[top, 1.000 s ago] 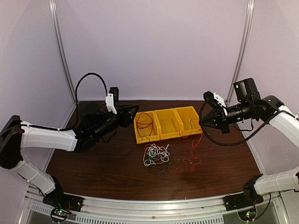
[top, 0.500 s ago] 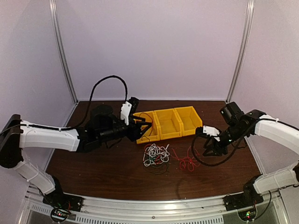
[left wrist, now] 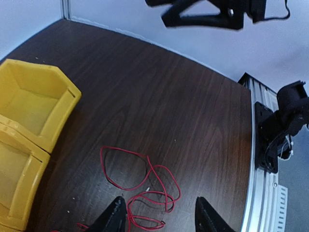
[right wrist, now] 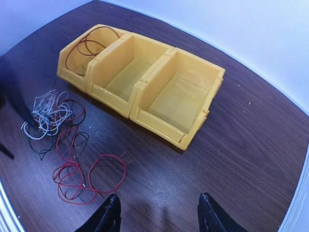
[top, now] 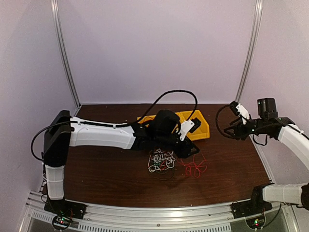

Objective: Untangle the cables
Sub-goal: Pick up the untangled cable from the center of the board.

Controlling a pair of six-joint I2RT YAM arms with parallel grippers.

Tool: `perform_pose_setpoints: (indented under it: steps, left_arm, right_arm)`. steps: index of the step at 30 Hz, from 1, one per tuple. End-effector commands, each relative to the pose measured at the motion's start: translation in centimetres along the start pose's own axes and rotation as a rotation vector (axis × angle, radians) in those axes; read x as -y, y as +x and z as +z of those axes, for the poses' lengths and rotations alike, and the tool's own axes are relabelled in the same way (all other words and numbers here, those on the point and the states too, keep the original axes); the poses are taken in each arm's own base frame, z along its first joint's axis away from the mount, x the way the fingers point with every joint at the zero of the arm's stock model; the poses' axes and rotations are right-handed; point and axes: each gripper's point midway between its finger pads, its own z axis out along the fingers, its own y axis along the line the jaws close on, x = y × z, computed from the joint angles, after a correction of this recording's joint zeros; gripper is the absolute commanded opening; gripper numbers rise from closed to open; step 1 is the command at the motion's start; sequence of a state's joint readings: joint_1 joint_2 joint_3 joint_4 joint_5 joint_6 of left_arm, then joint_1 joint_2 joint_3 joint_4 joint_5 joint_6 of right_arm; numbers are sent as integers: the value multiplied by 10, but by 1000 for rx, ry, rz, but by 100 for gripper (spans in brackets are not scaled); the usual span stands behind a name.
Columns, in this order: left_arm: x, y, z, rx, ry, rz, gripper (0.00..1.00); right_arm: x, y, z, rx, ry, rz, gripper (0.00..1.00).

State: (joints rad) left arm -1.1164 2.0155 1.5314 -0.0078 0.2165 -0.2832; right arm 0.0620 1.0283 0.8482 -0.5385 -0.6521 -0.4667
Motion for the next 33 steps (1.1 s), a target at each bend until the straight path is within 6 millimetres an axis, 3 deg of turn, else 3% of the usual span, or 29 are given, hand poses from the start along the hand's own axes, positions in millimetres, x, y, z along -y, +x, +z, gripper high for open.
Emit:
perform_pose_setpoints:
  steps: [1, 5, 10, 15, 20, 33]
  left_arm:
    - [9, 36, 12, -161, 22, 55, 51]
    - [12, 53, 24, -209, 38, 169, 60]
    - [10, 61, 45, -250, 10, 316, 58]
    - [8, 59, 53, -262, -28, 439, 54]
    - [14, 60, 60, -276, 14, 495, 51]
    - [21, 95, 78, -338, 87, 577, 55]
  right_arm:
    - [22, -17, -3, 97, 81, 93, 55]
    - [19, -15, -9, 125, 104, 99, 57]
    - [18, -8, -8, 108, 106, 96, 58]
    - [18, -8, -8, 106, 109, 89, 58]
    - [19, -7, -8, 104, 113, 89, 58]
    - [20, -7, -7, 102, 118, 91, 58]
